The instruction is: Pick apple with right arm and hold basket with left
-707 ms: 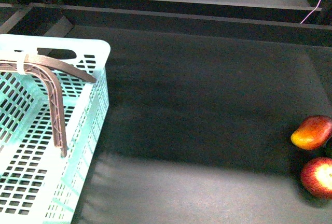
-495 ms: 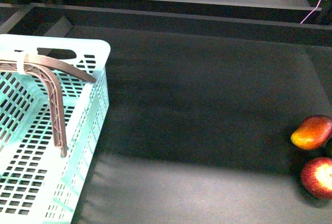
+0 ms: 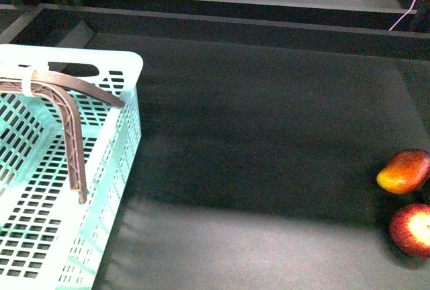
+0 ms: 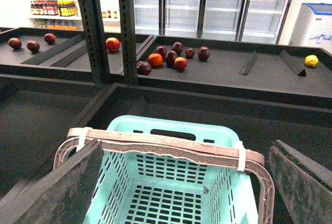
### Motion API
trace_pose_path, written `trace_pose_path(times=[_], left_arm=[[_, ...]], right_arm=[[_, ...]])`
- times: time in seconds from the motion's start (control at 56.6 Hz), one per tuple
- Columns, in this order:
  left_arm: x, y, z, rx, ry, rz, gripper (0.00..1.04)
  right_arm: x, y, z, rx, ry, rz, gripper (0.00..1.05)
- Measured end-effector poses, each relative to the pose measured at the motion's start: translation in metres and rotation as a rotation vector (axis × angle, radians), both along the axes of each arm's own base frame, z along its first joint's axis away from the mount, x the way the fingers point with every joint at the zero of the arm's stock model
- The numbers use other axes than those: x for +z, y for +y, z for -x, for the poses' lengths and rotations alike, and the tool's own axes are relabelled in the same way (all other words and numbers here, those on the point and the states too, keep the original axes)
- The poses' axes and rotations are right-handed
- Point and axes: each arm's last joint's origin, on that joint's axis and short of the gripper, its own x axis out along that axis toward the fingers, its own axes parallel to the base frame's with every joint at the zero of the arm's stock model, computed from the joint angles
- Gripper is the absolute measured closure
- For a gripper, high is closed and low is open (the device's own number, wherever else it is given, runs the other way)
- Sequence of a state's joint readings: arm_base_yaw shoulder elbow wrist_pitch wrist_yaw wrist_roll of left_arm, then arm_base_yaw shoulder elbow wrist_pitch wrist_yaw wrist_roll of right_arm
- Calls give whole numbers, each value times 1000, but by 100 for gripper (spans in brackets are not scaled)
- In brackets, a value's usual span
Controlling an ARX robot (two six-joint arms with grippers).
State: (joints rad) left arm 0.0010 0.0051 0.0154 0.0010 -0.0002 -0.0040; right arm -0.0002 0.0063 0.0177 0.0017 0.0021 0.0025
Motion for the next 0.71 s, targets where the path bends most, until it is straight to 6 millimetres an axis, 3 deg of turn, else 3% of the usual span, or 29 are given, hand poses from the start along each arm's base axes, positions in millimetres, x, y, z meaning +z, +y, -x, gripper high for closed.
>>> trace_pose_path(times=[0.035,0.141,0.194,0.371,0.707], left_arm=[[-1,0,0,-10,49,25,7],[-2,1,-2,6,494,299,7],[-8,3,-3,41,597,409,7],[-1,12,-17,78,615,607,7],[11,19,-84,107,635,963,7]], right_arm=[[0,0,0,0,0,0,9],[0,0,0,2,0,0,9],[0,0,0,2,0,0,9],[0,0,0,2,0,0,9],[0,0,0,2,-1,0,9]])
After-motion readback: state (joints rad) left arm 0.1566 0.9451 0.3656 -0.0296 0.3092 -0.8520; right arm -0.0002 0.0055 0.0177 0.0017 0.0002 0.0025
